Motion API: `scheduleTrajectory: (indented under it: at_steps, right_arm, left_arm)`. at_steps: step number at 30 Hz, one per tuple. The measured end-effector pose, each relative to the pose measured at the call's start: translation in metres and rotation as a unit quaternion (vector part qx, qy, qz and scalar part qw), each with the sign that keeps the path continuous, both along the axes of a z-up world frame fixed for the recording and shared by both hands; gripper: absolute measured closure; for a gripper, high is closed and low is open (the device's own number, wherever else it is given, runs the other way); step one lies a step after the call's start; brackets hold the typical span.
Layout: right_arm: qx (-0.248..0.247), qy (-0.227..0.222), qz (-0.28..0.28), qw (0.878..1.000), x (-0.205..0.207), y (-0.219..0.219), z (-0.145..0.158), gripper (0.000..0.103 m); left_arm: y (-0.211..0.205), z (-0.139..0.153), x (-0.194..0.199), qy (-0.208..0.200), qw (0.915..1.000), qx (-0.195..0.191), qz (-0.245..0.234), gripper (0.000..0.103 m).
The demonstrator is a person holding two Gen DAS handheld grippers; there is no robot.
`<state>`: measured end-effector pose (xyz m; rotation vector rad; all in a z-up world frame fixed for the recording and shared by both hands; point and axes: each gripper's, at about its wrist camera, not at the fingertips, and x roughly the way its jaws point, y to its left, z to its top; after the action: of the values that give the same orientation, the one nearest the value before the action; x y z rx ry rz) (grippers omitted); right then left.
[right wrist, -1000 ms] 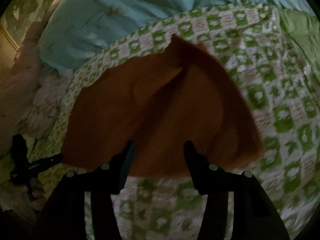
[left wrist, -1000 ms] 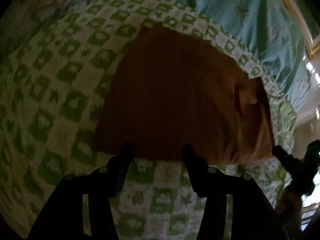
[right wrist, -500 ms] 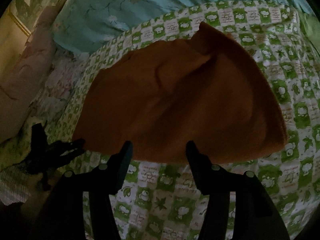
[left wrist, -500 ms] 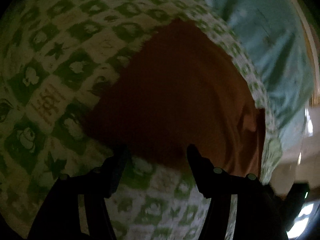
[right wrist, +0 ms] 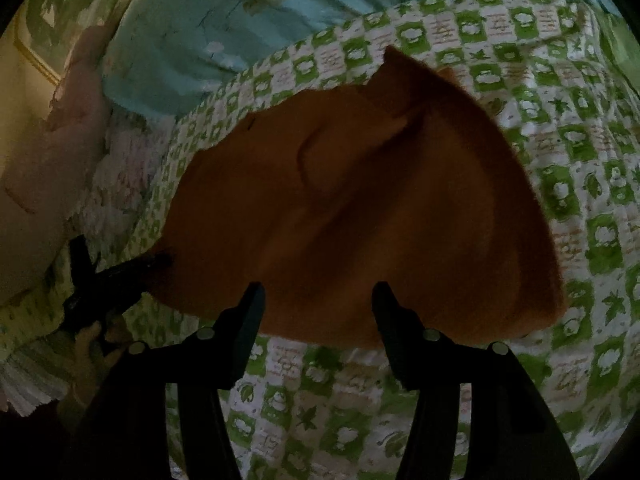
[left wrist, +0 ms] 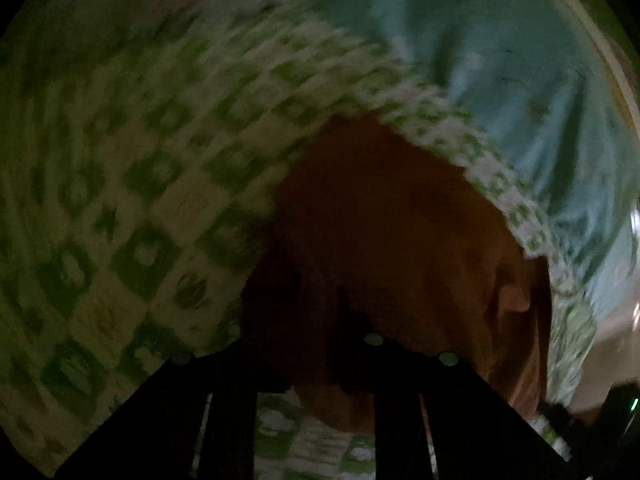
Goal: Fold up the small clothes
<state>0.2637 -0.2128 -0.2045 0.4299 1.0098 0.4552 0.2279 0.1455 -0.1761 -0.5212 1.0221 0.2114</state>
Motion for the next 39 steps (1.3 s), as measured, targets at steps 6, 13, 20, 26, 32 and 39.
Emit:
scheduleTrajectory:
  at_steps: [6,13,20,26,32,39]
  right_arm:
    - [0.042,-0.003,-0.034,0.999,0.012,-0.036,0.001,0.046]
    - [0.091,-0.014,-0.085,0.992,0.022,-0.086,0.005,0.046]
    - [0.12,-0.013,-0.108,0.987,0.031,-0.123,0.002,0.046]
    - [0.176,0.037,-0.052,0.982,0.062,-0.108,-0.021,0.044]
    - [0.2,0.08,0.017,0.976,0.104,-0.067,-0.038,0.038]
    - [0.16,0.082,0.063,0.982,0.14,-0.028,-0.026,0.086]
  left_arm:
    - [-0.081,0.061,0.022,-0.082,0.989,0.039,-0.117,0.093]
    - [-0.182,0.072,0.045,-0.123,0.9601,0.019,-0.25,0.094]
    - [-0.274,0.007,0.056,-0.089,0.9284,0.023,-0.36,0.094]
    - [-0.289,-0.041,0.057,-0.055,0.9191,0.049,-0.387,0.094]
    - [-0.277,-0.045,0.064,-0.07,0.9144,0.062,-0.394,0.094]
    - [-0.268,-0.041,0.075,-0.088,0.9095,0.072,-0.4,0.094]
